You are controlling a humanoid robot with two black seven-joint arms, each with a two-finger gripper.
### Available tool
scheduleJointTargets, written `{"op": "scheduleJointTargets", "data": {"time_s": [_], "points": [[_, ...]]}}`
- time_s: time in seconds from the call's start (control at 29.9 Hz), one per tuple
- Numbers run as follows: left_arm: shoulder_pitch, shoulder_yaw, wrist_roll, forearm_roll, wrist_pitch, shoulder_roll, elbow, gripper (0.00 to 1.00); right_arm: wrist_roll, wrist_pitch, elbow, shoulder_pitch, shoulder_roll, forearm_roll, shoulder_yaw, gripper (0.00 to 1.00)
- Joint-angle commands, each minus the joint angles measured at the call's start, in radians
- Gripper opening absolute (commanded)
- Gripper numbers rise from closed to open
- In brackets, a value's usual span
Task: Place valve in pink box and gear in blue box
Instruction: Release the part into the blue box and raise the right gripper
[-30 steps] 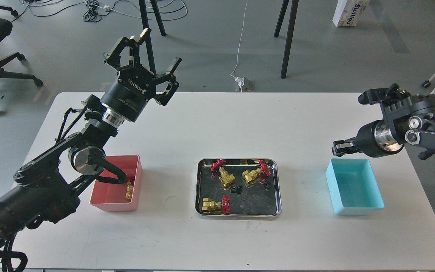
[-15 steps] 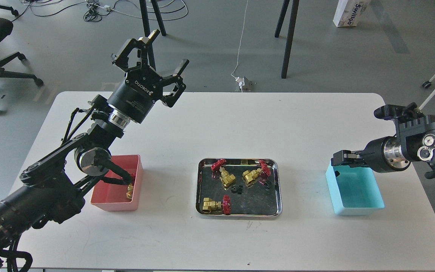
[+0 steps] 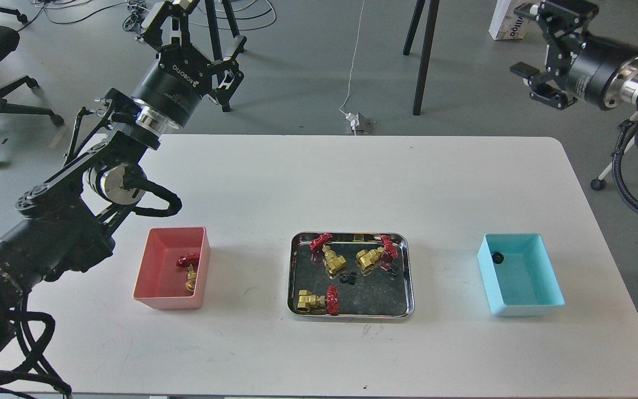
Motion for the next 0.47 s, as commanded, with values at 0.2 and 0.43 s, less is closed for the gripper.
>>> {"op": "scheduleJointTargets", "data": {"time_s": [0.2, 0.43], "points": [[-0.086, -0.013, 0.0, -0.064, 0.0, -0.059, 0.173, 0.89, 0.244, 0.318, -0.157, -0.147, 0.129, 0.276, 0.142, 1.0], [-0.015, -0.008, 0.0, -0.141, 0.0, -0.016, 0.173, 0.92, 0.25, 0.331, -0.151, -0.175, 0.139, 0.276, 0.163, 1.0]]}}
